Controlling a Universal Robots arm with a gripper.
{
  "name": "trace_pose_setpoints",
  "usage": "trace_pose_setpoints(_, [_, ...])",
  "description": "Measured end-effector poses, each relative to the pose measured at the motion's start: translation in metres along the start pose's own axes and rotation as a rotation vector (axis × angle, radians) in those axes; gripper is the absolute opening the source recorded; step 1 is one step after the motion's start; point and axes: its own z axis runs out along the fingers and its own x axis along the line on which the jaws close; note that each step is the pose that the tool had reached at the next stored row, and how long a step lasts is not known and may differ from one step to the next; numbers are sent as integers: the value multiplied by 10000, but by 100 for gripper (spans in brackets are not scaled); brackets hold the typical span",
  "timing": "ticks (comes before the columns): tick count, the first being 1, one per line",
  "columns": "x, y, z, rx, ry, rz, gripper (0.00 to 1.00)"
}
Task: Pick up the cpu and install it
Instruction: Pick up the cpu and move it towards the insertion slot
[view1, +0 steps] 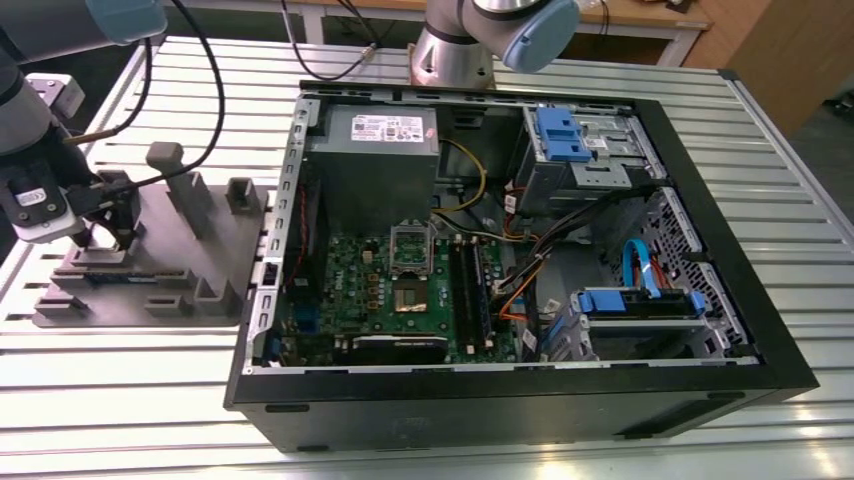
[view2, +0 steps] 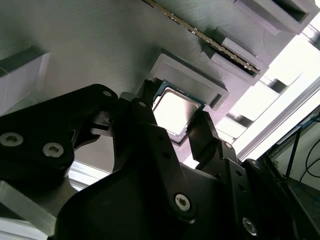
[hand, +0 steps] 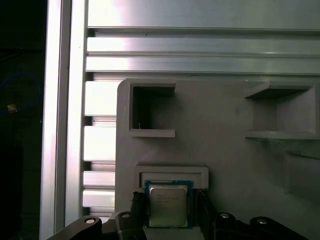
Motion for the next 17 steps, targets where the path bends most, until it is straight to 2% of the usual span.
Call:
trace_pose_setpoints(3, [-1, 0, 0, -5, 2, 0, 55])
trace_pose_setpoints(6, [-1, -1, -1, -98, 5, -47, 55])
trace_pose_setpoints(8, [5, -1, -1, -132, 5, -82, 55])
trace_pose_setpoints(14, [14, -1, -3, -137, 1, -106, 55])
trace_pose_setpoints(17, [17, -1, -5, -130, -33, -139, 55])
